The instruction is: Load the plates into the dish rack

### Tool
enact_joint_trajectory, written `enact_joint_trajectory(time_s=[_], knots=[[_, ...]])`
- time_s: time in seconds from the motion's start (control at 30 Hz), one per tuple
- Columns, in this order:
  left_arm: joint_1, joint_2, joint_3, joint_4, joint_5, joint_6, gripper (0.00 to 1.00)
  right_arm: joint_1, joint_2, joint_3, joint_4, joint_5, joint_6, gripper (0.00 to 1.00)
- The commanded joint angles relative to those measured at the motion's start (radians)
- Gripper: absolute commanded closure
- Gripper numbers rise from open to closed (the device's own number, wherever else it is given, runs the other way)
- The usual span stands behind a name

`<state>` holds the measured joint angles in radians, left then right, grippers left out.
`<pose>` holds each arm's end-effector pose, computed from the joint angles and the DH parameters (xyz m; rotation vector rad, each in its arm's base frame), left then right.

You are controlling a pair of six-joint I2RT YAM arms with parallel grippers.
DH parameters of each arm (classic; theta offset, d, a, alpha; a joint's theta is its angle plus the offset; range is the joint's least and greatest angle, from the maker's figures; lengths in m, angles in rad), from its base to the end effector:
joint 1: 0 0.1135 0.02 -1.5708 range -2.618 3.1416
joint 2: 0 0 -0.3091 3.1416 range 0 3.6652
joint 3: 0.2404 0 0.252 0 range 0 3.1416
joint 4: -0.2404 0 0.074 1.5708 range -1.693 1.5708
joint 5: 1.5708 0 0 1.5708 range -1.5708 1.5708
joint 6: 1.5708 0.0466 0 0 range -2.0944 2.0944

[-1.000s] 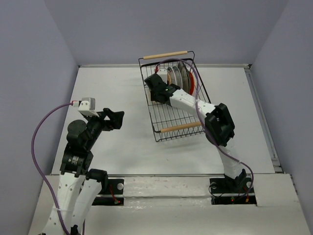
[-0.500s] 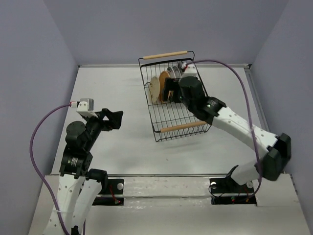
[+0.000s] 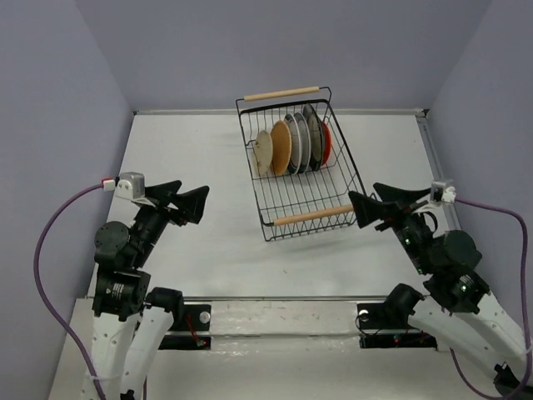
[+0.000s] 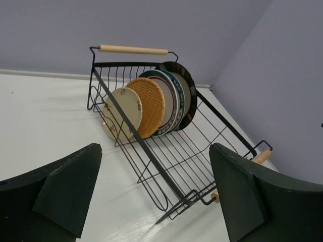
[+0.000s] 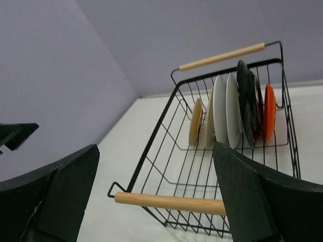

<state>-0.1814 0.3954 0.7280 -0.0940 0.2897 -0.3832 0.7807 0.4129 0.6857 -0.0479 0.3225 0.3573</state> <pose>0.0584 -0.0242 0.3972 0.1134 1.3687 -0.6678 0.0613 0.0399 0.3876 -0.0145 1.3963 0.7374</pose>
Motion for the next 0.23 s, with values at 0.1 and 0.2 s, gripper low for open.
enact_joint_trajectory(time_s=[0.1, 0.2], knots=[[0.003, -0.010, 0.090, 0.030, 0.028, 0.012, 0.01, 0.006, -0.157, -0.074, -0.055, 0.071, -0.009, 0.00], [0.003, -0.013, 0.073, -0.004, 0.002, 0.020, 0.01, 0.006, -0.151, -0.084, -0.078, 0.081, 0.014, 0.00]])
